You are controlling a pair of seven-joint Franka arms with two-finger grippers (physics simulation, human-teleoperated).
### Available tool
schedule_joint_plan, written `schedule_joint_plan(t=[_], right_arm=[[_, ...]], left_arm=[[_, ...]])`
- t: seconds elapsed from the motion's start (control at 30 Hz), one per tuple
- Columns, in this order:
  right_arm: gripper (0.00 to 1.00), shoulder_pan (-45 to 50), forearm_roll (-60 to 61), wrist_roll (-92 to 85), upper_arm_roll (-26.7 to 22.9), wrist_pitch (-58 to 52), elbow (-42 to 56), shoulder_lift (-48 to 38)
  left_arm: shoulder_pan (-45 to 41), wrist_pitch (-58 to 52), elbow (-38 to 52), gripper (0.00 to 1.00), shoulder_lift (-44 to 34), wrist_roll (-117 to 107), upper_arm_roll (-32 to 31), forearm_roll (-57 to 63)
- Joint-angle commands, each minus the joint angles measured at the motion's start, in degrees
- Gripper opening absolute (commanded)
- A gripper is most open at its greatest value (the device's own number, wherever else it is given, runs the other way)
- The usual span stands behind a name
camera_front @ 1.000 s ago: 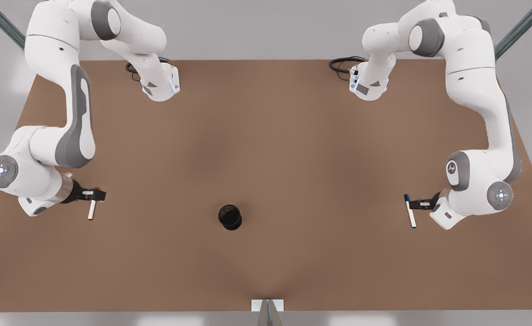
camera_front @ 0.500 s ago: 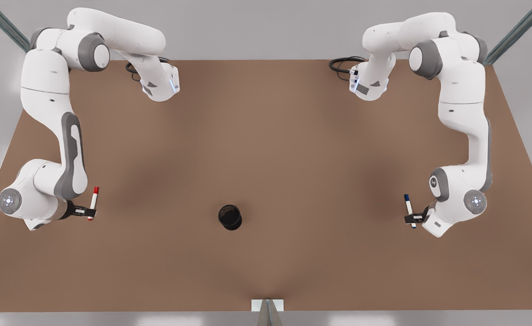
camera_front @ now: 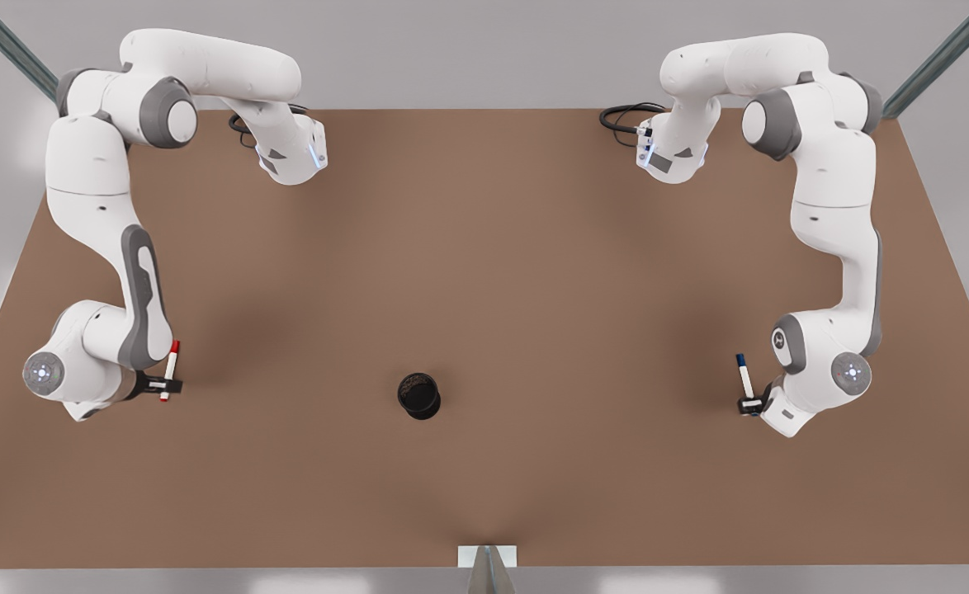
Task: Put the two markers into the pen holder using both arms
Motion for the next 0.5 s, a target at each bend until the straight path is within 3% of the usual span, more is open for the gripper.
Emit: schedule_joint_plan(t=[0.0, 0.23, 0.33, 0.47], right_arm=[[0.87, -0.29, 0.04, -4.91, 0.11, 1.36, -0.20, 0.04], [0.75, -0.64, 0.22, -6.32, 0.20, 4.44, -1.51, 0.39], [0.74, -0.73, 0.30, -6.67, 0.47, 5.06, -1.52, 0.66], [0.63, -1.17, 0.30, -7.46, 0.47, 5.32, -1.51, 0.83]], left_arm=[[0.01, 0.36, 0.07, 0.44, 0.00, -0.16, 0.00, 0.09], [-0.17, 0.36, 0.07, 0.21, 0.00, -0.25, 0.00, 0.00], [-0.17, 0.36, 0.16, 0.21, -0.17, -1.48, -0.09, -0.09], [-1.40, -1.22, -0.02, 0.21, -3.60, 7.48, -1.14, -0.09]])
